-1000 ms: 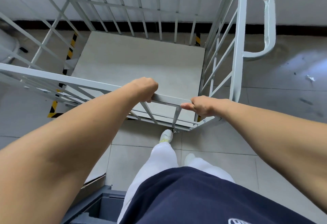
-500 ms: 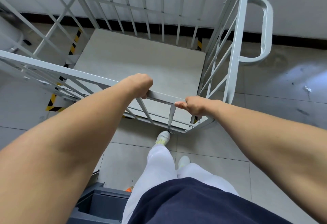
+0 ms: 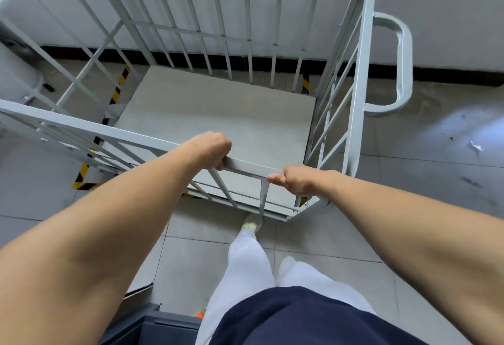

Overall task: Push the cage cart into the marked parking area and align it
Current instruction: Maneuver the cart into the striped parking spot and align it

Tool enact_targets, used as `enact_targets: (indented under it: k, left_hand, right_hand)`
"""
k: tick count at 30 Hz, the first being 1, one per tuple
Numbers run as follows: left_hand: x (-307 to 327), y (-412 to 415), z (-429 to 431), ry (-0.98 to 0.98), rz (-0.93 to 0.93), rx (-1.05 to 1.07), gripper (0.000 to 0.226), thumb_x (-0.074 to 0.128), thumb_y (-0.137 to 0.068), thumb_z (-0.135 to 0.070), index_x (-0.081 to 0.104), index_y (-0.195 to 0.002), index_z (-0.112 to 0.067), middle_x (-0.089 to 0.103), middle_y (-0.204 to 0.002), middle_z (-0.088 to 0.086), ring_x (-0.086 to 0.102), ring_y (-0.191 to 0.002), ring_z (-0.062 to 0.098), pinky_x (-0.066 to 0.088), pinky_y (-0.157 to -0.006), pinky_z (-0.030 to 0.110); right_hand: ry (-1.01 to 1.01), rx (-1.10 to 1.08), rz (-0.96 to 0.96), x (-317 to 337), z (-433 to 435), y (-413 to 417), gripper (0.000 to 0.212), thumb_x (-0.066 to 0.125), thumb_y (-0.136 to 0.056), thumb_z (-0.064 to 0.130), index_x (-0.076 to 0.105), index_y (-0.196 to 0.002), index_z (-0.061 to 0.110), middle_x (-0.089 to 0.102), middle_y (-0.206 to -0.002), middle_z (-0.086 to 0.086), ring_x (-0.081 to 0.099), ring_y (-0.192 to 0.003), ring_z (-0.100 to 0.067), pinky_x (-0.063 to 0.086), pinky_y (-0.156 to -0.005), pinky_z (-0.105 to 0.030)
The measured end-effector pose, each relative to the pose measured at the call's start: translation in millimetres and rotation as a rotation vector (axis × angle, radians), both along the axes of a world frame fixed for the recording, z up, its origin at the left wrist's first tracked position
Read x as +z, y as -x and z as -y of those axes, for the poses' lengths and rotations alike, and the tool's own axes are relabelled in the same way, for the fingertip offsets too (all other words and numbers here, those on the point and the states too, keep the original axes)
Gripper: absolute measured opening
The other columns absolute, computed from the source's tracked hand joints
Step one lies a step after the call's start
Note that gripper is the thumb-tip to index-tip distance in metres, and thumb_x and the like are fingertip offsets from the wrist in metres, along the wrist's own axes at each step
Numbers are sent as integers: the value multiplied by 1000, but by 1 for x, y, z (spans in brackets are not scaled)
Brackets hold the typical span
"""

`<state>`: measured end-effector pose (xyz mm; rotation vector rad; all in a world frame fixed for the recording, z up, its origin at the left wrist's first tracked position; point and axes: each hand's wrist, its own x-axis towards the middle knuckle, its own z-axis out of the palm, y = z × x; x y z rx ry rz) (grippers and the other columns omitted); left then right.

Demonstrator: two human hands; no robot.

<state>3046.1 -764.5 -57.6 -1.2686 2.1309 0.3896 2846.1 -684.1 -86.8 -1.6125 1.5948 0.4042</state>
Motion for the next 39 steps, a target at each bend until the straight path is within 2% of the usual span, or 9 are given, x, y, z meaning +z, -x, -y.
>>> enact_targets:
  k: [7, 9, 11, 17, 19, 24, 29, 32, 39]
  left_hand:
    - [-1, 0, -4, 47, -15, 65, 18, 70, -81, -7, 74, -99, -6, 70, -101, 14, 57, -80, 29, 39, -61, 25]
    - [-1, 1, -6, 46, -19, 101, 19, 64, -82, -1, 75, -96, -6, 74, -98, 9, 58, -80, 25, 33, -50, 22]
    - [0, 2, -6, 43, -23, 144, 23, 59, -82, 4, 76, -93, -6, 76, -93, 5, 57, -77, 22, 29, -47, 19]
    - [-3, 2, -6, 46, -55, 219, 21, 67, -79, 1, 77, -94, -9, 70, -88, 6, 58, -77, 27, 39, -60, 25]
    - [-4, 2, -7, 49, -57, 236, 22, 67, -77, 2, 77, -94, -10, 72, -93, 7, 59, -78, 28, 41, -66, 26]
    - [-2, 3, -9, 68, -64, 237, 22, 71, -76, 1, 77, -95, -9, 71, -92, 8, 57, -76, 28, 39, -60, 25]
    - [-2, 3, -10, 72, -57, 250, 23, 67, -78, 2, 77, -96, -9, 73, -96, 9, 54, -73, 24, 31, -48, 21]
    - [-2, 3, -9, 64, -68, 273, 24, 66, -80, 1, 76, -98, -8, 72, -91, 8, 53, -71, 22, 29, -47, 19]
    - [-4, 1, -12, 84, -82, 252, 21, 66, -80, 2, 77, -96, -7, 72, -91, 10, 54, -74, 25, 38, -61, 25]
  right_hand:
    - [-14, 13, -3, -10, -1, 1, 61, 22, -97, 58, 50, -84, 5, 59, -96, -20, 58, -92, -33, 45, -88, -32]
    - [-9, 9, 1, -9, -2, 0, 49, 23, -101, 49, 48, -70, 19, 59, -86, -19, 60, -87, -33, 46, -85, -32]
    - [9, 2, 11, -7, -1, -1, 46, 23, -104, 40, 29, -59, 31, 55, -78, -17, 58, -82, -31, 44, -81, -32]
    - [-17, 25, -1, -15, 2, 1, 70, 23, -95, 61, 48, -65, 3, 60, -78, -23, 60, -74, -31, 51, -82, -36]
    - [-5, 36, 1, -15, 2, 1, 69, 23, -96, 61, 44, -60, 5, 61, -78, -23, 60, -71, -30, 52, -85, -36]
    - [3, 53, 0, -18, 4, 1, 69, 22, -96, 60, 43, -59, 6, 60, -74, -21, 56, -58, -27, 51, -90, -36]
    - [35, 66, 8, -11, 0, 0, 57, 22, -100, 53, 37, -57, 18, 59, -80, -22, 57, -74, -29, 48, -90, -36]
    - [36, 65, -6, -12, -1, 0, 61, 22, -99, 56, 39, -57, 14, 60, -80, -22, 57, -75, -29, 48, -91, -36]
    - [44, 69, -42, -21, 1, 0, 69, 21, -96, 60, 43, -57, 8, 57, -67, -17, 56, -76, -30, 45, -83, -33]
